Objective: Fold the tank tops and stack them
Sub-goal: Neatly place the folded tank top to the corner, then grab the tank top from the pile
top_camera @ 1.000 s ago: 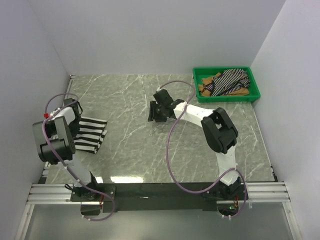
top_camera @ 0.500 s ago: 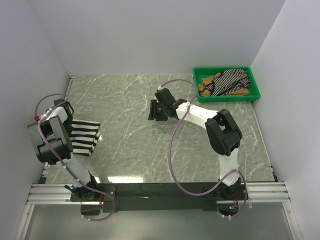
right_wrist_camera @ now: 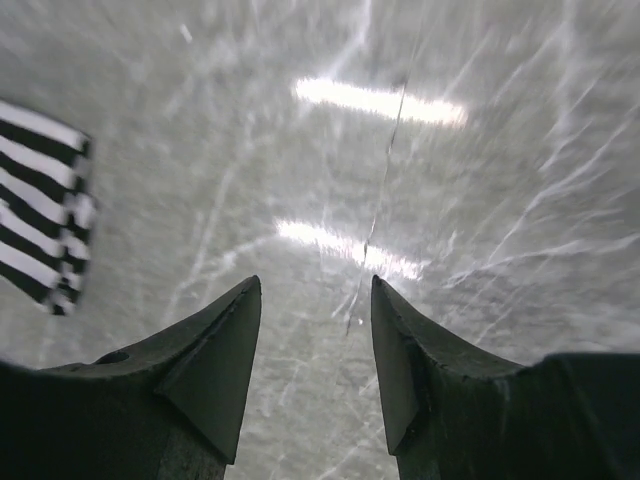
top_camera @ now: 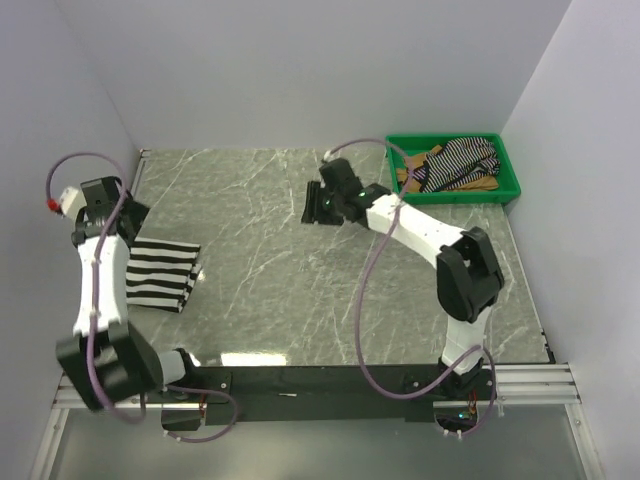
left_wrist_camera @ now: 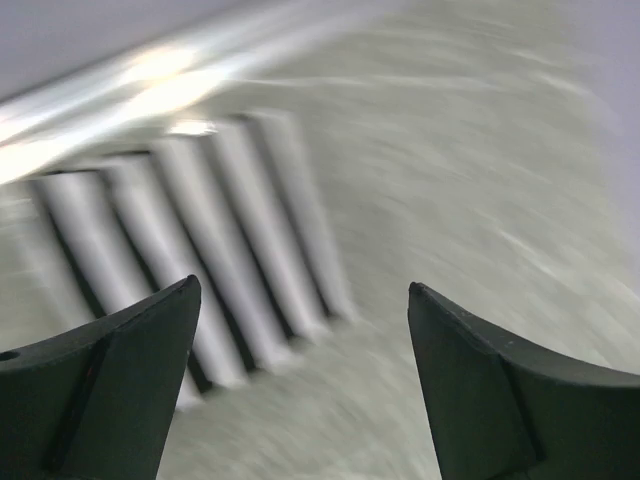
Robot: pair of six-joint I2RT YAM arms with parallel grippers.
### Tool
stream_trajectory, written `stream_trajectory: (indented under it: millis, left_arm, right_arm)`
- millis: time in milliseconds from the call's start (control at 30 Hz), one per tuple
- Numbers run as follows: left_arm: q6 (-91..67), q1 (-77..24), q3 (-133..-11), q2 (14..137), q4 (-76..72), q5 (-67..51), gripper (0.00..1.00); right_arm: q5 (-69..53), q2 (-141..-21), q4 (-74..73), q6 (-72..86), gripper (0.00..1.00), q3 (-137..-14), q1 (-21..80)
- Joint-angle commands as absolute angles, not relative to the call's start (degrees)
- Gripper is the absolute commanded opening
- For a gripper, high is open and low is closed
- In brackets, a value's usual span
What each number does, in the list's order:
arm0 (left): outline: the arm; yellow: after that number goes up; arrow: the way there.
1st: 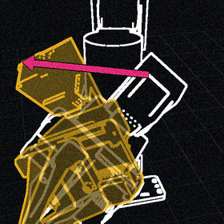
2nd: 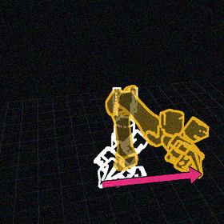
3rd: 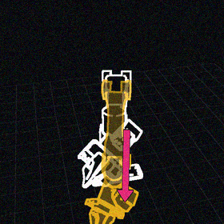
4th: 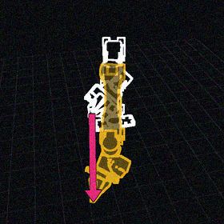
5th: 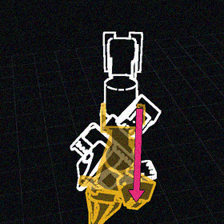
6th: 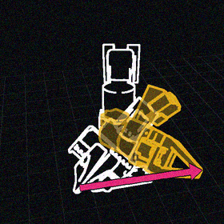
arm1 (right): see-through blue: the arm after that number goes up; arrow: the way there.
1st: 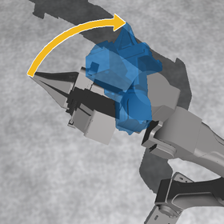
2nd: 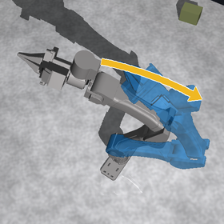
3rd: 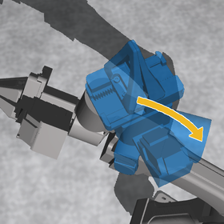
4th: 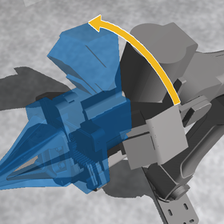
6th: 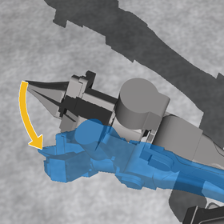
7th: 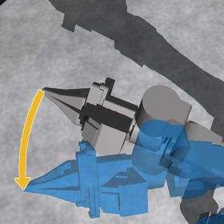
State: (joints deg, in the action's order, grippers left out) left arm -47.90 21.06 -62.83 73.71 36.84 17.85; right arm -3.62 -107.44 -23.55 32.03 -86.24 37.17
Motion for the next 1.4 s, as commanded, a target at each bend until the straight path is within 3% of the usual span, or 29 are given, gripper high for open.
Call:
stream_trajectory:
  millis: [0,233,467,600,900,1367]
  left_arm:
    - [-41.76,15.04,-61.35,66.63,29.11,2.51,0.89]
    - [-35.96,-3.93,-61.88,64.16,25.5,-13.69,0.92]
    - [-33.58,-16.16,-61.44,66.44,22.68,-20.3,0.93]
    - [-32.0,-17.23,-62.14,69.6,22.85,-21.8,0.93]
    - [-31.47,-17.4,-61.52,72.07,22.41,-23.29,0.93]
    - [-31.99,-17.31,-61.79,76.2,22.24,-22.76,0.92]
  right_arm:
    - [-1.4,-101.87,-25.75,30.76,0.55,-91.31,30.96]
    - [1.04,-103.97,-30.14,31.55,0.63,-102.47,12.94]
    - [10.27,-118.99,-34.63,34.1,0.65,-120.39,0.97]
    - [14.06,-126.81,-35.59,34.19,0.66,-129.09,-3.24]
    - [14.67,-136.66,-31.38,33.31,0.67,-132.26,-6.33]
    - [14.41,-140.98,-27.16,34.8,0.62,-128.16,-7.29]
